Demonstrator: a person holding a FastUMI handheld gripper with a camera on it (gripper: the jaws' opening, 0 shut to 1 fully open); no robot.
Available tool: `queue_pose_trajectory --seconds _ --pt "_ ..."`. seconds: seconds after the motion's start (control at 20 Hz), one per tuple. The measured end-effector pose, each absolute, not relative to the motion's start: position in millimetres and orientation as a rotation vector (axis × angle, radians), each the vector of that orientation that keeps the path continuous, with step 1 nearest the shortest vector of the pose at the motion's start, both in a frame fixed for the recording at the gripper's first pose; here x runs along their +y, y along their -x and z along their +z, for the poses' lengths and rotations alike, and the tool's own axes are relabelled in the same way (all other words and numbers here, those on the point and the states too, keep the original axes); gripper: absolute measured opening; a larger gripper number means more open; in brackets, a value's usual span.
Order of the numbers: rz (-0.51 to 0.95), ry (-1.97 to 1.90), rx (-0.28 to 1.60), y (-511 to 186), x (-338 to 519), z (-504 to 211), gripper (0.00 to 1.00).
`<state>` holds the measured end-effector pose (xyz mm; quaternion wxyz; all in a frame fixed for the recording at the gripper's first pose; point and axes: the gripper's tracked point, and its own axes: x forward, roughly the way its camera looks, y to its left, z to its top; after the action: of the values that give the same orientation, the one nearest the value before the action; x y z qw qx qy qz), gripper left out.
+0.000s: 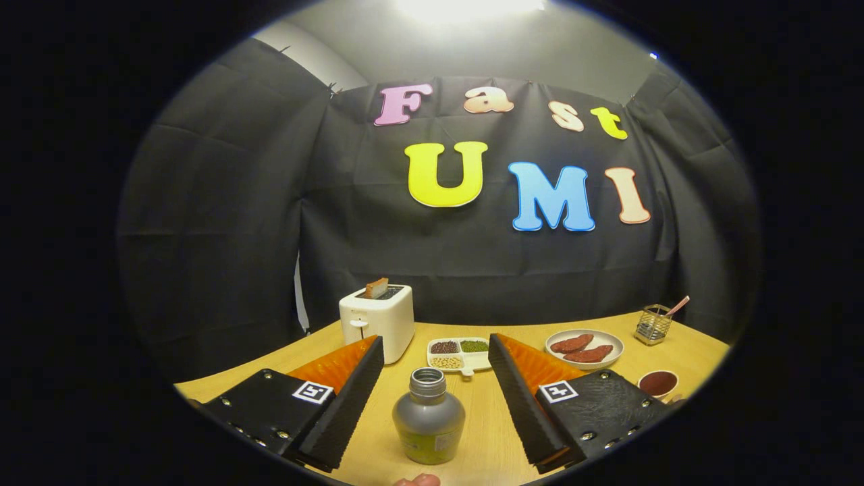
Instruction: Take the bottle from table, then pour the juice into the cup, finally place the bottle on the coaster
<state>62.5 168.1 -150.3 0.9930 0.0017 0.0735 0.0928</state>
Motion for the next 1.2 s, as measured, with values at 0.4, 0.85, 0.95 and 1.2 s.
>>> queue_pose_trajectory --seconds 0.4,0.85,0.95,1.2 --pt "0.182 -0.020 0.260 -67.2 175.1 -208.5 0.95" --pt "0.170 -0.047 0.378 -58.4 177.3 -255.1 0.96" --pt "0.165 -0.048 0.400 -57.1 176.7 -262.3 0.96" --pt "0.144 -0.058 0.440 -49.6 173.2 -274.5 0.96"
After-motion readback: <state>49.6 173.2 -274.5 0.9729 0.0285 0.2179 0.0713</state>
